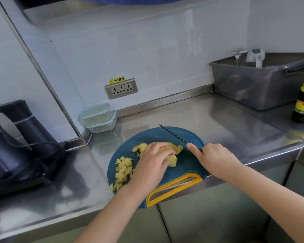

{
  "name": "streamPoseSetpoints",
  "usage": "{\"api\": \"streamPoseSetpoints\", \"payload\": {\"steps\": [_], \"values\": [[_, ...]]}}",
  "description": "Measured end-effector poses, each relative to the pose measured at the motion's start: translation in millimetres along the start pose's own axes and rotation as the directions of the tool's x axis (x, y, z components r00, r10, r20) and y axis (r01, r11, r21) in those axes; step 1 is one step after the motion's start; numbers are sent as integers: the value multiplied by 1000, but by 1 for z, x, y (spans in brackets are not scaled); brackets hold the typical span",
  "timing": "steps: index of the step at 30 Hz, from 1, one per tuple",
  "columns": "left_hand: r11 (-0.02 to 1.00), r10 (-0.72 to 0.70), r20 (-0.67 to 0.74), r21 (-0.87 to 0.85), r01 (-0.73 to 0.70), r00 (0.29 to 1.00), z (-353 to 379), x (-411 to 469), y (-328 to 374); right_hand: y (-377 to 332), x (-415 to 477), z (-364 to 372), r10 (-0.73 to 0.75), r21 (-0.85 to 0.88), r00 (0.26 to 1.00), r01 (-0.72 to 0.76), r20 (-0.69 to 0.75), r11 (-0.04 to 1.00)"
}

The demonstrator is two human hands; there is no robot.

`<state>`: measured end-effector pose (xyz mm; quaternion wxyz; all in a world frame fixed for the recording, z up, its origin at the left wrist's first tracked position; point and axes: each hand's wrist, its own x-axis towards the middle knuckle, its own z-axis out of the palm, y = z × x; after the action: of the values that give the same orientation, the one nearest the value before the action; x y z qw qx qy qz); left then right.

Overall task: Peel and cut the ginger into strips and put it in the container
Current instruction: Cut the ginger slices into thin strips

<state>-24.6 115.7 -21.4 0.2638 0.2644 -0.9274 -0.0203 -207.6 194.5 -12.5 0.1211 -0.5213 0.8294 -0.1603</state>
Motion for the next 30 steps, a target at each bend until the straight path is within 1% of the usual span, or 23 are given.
{"api": "streamPoseSetpoints", "payload": {"steps": [2,4,7,9,10,13,16,17,19,21,23,25,30], "values": [[999,-16,-10,-39,16,1000,1,0,2,1,-3,0,-16,-12,1000,16,-4,1000],[991,-38,31,-125,42,999,-1,-2,4,1,-4,-1,-16,-19,1000,16,-19,1000],[962,-49,80,-265,69,996,-9,-5,1,0,-3,-2,-33,-57,999,33,8,998],[955,-70,96,-280,94,993,-15,-3,-4,-2,-2,-2,-23,-79,1000,24,13,997],[960,-73,117,-260,101,990,-17,0,-6,-4,-4,-4,-9,-64,1000,10,17,998],[976,-58,213,-196,101,975,-21,16,-5,-2,-3,-3,-31,-89,999,33,19,995],[985,-46,335,-144,99,941,-24,35,-1,0,-2,0,-24,-68,1000,24,-1,997],[990,-36,378,-112,85,925,-24,41,0,1,-1,1,-36,-72,999,35,-7,997],[998,-21,446,-42,44,895,-24,47,0,2,-2,0,-33,-25,999,32,-20,999],[999,-13,484,42,-8,875,-23,48,0,2,-5,-1,-30,15,999,30,-36,999],[988,-7,489,135,-68,872,-22,46,0,1,-7,-3,-35,38,998,37,-46,999],[977,-7,469,191,-94,883,-23,42,1,0,-6,-4,-36,44,998,38,-45,998],[989,17,318,134,-62,948,-25,23,-2,0,-7,-3,-31,29,999,32,-40,999]]}}
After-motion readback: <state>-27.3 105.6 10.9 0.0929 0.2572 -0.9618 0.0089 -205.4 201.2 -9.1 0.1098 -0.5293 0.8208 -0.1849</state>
